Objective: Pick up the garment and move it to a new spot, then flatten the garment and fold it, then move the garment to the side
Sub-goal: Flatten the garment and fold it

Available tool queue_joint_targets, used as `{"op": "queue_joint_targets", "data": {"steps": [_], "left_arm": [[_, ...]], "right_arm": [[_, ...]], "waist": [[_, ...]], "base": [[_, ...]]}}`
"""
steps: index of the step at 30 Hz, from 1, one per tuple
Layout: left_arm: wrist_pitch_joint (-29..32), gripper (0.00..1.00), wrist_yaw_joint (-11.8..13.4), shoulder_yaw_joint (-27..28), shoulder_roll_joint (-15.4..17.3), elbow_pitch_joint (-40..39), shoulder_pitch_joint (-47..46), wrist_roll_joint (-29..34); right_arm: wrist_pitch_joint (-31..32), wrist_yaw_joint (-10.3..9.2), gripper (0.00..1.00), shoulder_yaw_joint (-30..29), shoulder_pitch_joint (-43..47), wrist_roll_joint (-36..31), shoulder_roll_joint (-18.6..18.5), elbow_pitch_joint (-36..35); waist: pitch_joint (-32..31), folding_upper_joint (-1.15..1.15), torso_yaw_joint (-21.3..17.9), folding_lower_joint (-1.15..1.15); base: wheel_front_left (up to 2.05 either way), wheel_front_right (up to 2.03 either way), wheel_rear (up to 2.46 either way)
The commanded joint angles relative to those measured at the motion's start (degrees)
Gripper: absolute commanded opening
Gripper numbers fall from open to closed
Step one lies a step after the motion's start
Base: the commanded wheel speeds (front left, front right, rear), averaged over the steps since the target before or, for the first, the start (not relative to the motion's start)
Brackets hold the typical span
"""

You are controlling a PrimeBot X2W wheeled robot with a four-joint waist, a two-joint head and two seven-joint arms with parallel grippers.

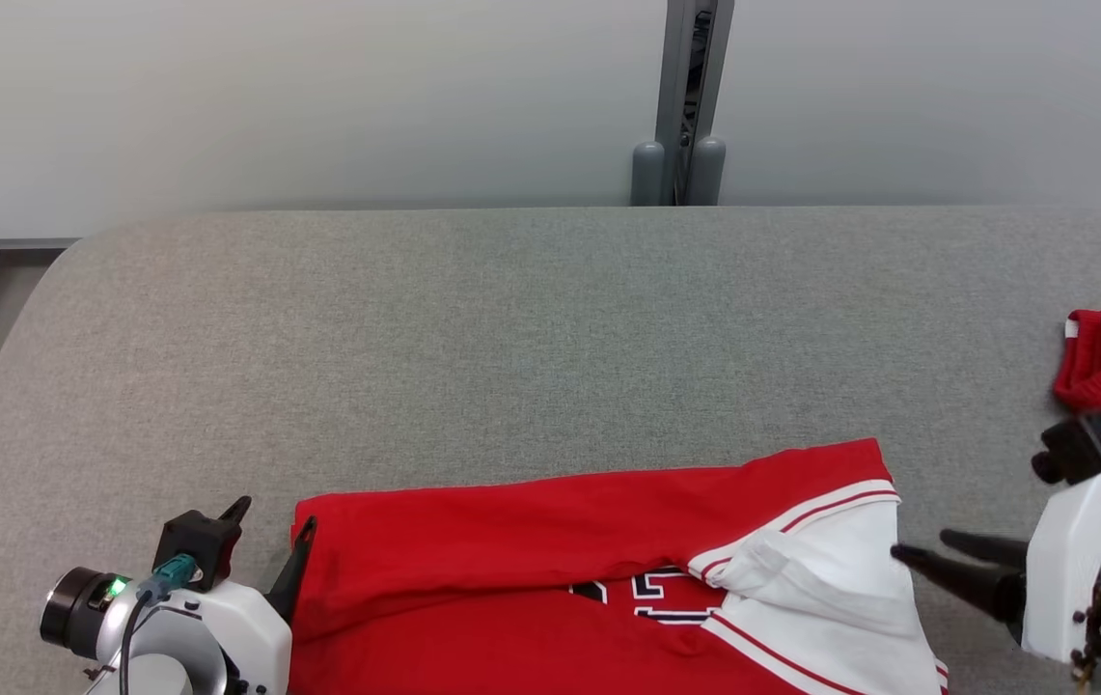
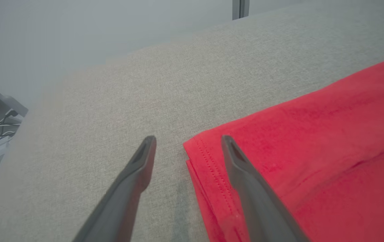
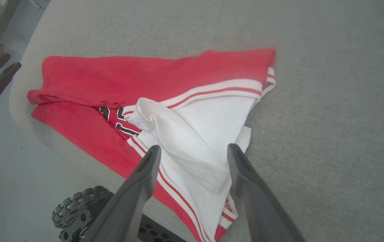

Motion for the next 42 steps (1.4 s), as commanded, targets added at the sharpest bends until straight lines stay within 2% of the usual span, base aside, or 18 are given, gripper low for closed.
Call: {"op": "queue_joint_targets", "data": {"steps": [1, 5, 10, 14, 15, 19, 22, 24, 30, 37, 42], "left_arm": [[-0.61, 1.0, 0.74, 0.43, 0.34, -0.22, 0.36, -0.28], [-1.98, 1.0, 1.95, 1.29, -0.1, -1.33, 0.54, -0.5], [-3.85, 1.0, 3.15, 3.72, -1.37, -3.64, 0.97, -1.58], [-4.49, 1.0, 3.92, 6.71, -2.49, -6.08, 1.64, -2.06], [-4.53, 1.0, 4.36, 9.31, -3.35, -8.8, 2.07, -1.24], [-4.52, 1.0, 4.73, 14.74, -5.42, -14.23, 5.37, 1.36], [-4.53, 1.0, 4.05, 18.82, -7.57, -17.72, 8.09, 3.73], [-4.53, 1.0, 3.79, 20.26, -8.34, -18.6, 9.12, 4.47], [-4.54, 1.0, 0.62, 27.84, -13.43, -21.14, 14.9, 9.04], [-4.54, 1.0, -3.58, 34.21, -17.65, -20.12, 17.96, 13.27], [-4.55, 1.0, -5.6, 36.71, -18.94, -19.3, 17.23, 15.6]], "right_arm": [[-0.43, 0.03, 1.0, -1.87, 0.58, -0.91, -0.38, -0.59], [-3.46, 0.03, 1.0, -6.27, 0.77, -4.11, 0.77, -0.8], [-10.43, 0.03, 1.0, -12.61, 1.32, -11.29, 4.49, 0.82], [-17.16, 0.03, 1.0, -17.77, 2.57, -18.19, 9.15, 3.84], [-20.84, 0.03, 1.0, -20.61, 3.3, -22.03, 11.52, 5.61], [-27.35, 0.03, 1.0, -25.18, 6.0, -29.07, 16.88, 9.0], [-31.27, 0.03, 1.0, -28.55, 8.48, -32.31, 21.25, 11.35], [-31.98, 0.03, 1.0, -29.35, 9.34, -33.24, 22.56, 11.95], [-34.27, 0.03, 1.0, -33.66, 13.64, -36.27, 28.56, 14.71], [-34.58, 0.03, 1.0, -36.45, 16.06, -37.78, 31.48, 14.8], [-33.56, 0.03, 1.0, -37.1, 16.2, -38.24, 31.94, 14.04]], "waist": [[-0.4, 0.0, -0.31, 0.0], [-0.78, 0.0, -0.71, 0.0], [-0.88, 0.0, -1.05, 0.0], [-0.88, 0.0, -1.17, 0.0], [-0.81, 0.0, -1.19, 0.0], [-0.68, 0.0, -1.19, 0.0], [-0.63, 0.0, -1.23, 0.0], [-0.61, 0.0, -1.29, 0.0], [-0.68, 0.0, -1.71, 0.0], [-0.99, 0.0, -2.37, 0.0], [-1.13, 0.0, -2.72, 0.0]], "base": [[0.0, 0.0, 0.0], [0.0, 0.0, 0.0], [0.0, 0.0, 0.0], [0.0, 0.0, 0.0], [0.0, 0.0, 0.0], [0.0, 0.0, 0.0], [0.0, 0.0, 0.0], [0.0, 0.0, 0.0], [0.0, 0.0, 0.0], [0.0, 0.0, 0.0], [0.0, 0.0, 0.0]]}}
